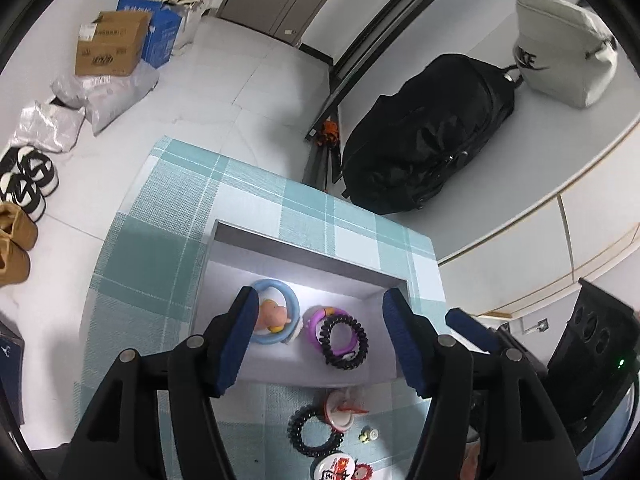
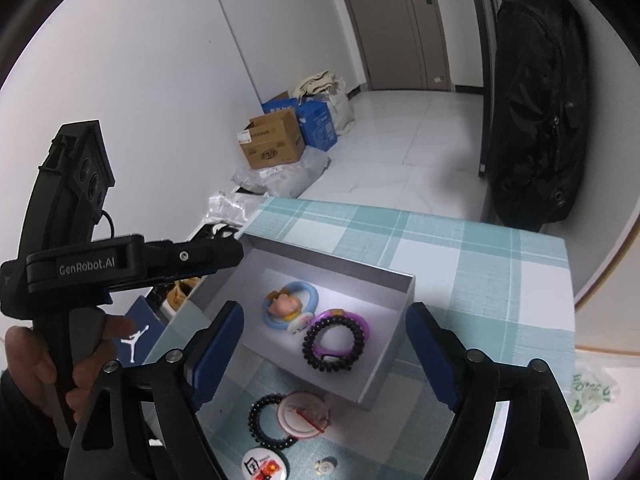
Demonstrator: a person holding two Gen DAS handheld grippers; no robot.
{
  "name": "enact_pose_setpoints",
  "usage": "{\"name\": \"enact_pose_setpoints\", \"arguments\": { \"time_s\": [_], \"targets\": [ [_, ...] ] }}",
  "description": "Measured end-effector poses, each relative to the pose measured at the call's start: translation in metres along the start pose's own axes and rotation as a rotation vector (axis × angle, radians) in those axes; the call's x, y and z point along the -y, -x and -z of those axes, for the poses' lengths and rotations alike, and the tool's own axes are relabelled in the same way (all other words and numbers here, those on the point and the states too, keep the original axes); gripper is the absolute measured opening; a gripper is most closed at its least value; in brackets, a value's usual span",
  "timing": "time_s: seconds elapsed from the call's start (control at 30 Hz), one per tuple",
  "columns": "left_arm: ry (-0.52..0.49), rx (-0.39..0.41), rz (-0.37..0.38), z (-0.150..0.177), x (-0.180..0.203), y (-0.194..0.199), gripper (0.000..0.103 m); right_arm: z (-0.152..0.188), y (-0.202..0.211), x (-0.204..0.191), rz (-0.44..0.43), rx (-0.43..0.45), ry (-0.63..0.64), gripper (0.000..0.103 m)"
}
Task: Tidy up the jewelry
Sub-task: 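Withdraw both tools from the box back over the remaining items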
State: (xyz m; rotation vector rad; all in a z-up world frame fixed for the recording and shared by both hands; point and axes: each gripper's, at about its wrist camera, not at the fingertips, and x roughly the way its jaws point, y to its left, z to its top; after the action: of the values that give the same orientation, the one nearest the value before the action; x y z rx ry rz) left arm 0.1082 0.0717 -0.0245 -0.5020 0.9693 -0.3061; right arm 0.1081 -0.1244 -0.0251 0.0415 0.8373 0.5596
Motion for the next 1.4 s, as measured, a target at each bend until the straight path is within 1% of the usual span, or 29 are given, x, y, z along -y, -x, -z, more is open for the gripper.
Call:
{"name": "enact_pose_setpoints", "arguments": {
  "time_s": [0.17,0.23,0.33,0.4,0.47,0.57,0.6,0.7,0.87,0.97,1.17,1.27,1.4],
  "targets": [
    [-0.093,0.030,-0.080,0.010,0.010,0.010,0.061,0.005,0.006,-0.005,0.001,0.009,0.022,0.088],
    [-0.123,0.041,-0.114,0.016,0.011,0.012,0.066,0.008,0.007,-0.008,0.004,0.005,0.033,0.088],
    [-0.147,0.054,-0.127,0.023,0.011,0.018,0.066,0.014,0.010,-0.012,0.006,0.003,0.048,0.089],
    [-0.159,0.065,-0.126,0.029,0.011,0.022,0.066,0.019,0.014,-0.015,0.011,0.010,0.056,0.091],
    [-0.168,0.073,-0.133,0.034,0.012,0.026,0.066,0.024,0.018,-0.017,0.011,0.017,0.056,0.095],
    [-0.178,0.083,-0.142,0.042,0.012,0.031,0.067,0.033,0.023,-0.020,0.009,0.018,0.050,0.097],
    [-0.180,0.086,-0.148,0.046,0.011,0.033,0.068,0.037,0.024,-0.020,0.012,0.013,0.050,0.097],
    [-0.179,0.087,-0.156,0.054,0.010,0.035,0.076,0.048,0.027,-0.023,0.026,-0.001,0.058,0.098],
    [-0.197,0.079,-0.176,0.065,0.008,0.036,0.077,0.063,0.032,-0.024,0.039,-0.027,0.066,0.099],
    [-0.179,0.064,-0.181,0.071,0.005,0.034,0.077,0.070,0.033,-0.021,0.035,-0.047,0.051,0.099],
    [-0.143,0.008,-0.186,0.084,-0.003,0.024,0.077,0.089,0.032,-0.017,0.042,-0.103,0.031,0.099],
    [-0.152,-0.027,-0.194,0.091,-0.003,0.020,0.077,0.098,0.031,-0.021,0.037,-0.135,0.047,0.099],
    [-0.155,-0.041,-0.200,0.097,-0.004,0.020,0.077,0.108,0.026,-0.027,0.041,-0.177,0.084,0.099]
  ]
}}
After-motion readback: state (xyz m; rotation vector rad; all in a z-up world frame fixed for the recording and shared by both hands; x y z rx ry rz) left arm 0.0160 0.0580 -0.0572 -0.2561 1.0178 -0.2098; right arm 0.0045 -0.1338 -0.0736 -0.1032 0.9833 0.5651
